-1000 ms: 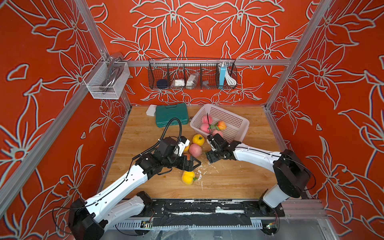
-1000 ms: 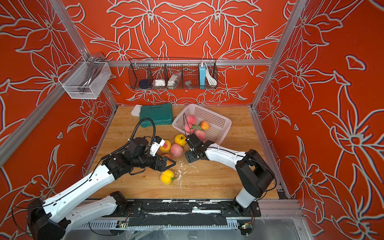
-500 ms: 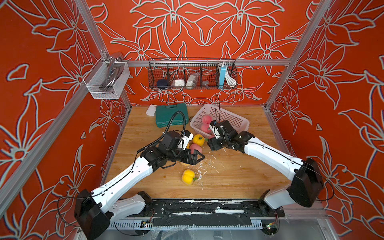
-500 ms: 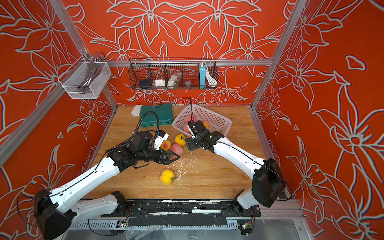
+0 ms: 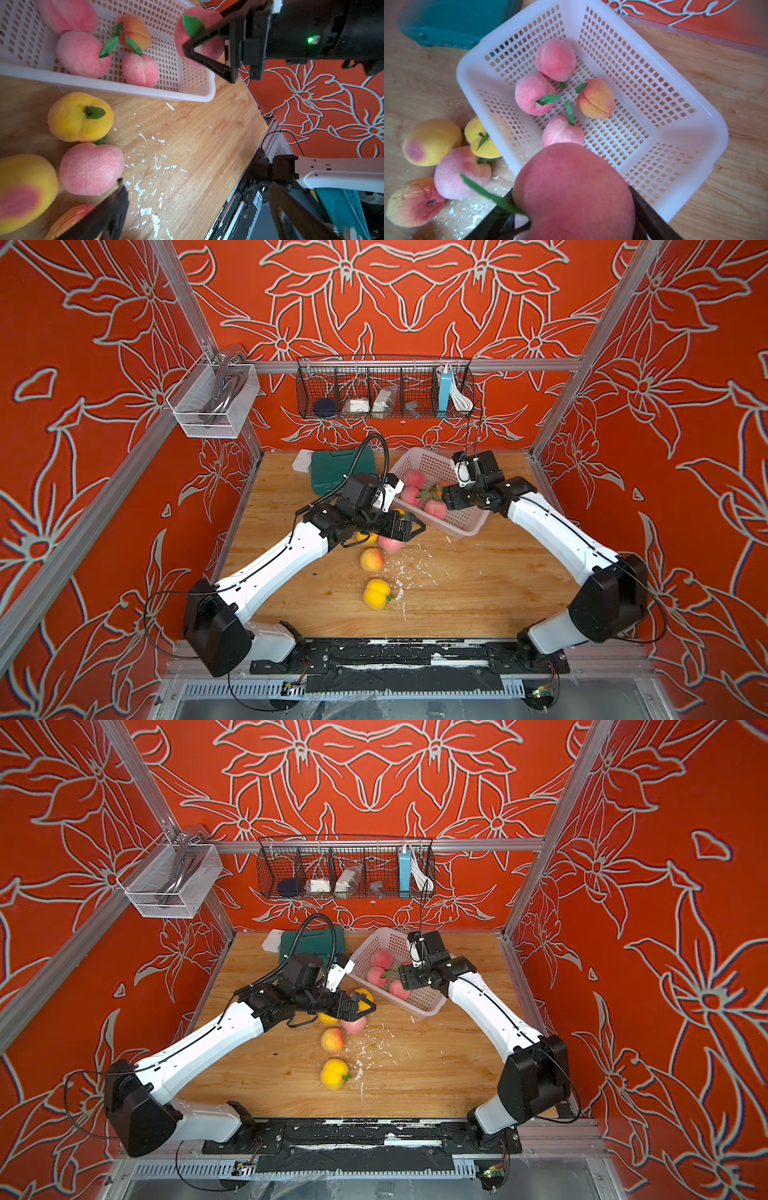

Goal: Put the peaches into the basket
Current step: Pick up the peach from the center of the board, then place the peach in the basket.

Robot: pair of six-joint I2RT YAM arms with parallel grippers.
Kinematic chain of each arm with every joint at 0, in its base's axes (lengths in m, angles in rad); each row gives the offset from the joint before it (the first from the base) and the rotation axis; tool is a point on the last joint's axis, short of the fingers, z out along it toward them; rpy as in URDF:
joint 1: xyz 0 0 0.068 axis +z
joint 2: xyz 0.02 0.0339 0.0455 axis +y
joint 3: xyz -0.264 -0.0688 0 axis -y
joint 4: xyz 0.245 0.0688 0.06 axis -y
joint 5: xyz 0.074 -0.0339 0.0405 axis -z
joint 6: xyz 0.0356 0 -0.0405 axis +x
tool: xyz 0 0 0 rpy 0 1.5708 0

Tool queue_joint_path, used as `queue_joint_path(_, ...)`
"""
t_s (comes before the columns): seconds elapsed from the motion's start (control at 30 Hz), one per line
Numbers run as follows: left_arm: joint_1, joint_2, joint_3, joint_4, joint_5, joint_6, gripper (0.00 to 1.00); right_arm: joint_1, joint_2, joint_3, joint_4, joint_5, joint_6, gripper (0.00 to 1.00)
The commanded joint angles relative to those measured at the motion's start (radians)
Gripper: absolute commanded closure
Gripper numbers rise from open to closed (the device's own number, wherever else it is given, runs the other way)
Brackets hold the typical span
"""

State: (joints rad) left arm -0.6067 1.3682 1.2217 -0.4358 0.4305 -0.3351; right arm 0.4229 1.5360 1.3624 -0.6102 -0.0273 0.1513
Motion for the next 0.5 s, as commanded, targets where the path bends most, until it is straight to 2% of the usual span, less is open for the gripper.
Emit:
queue_joint_path(0.0,0.005,0.033,0.046,-0.001,0.02,0.039,0.01,-0.037,0.061,0.034,-0.026,0.007,-0.044,0.24)
queue_joint_path(0.47,0.008,0.092,0.098,-0.027,0.056,0.059,0.01,-0.166,0.246,0.102,0.004,-0.021,-0.078,0.24)
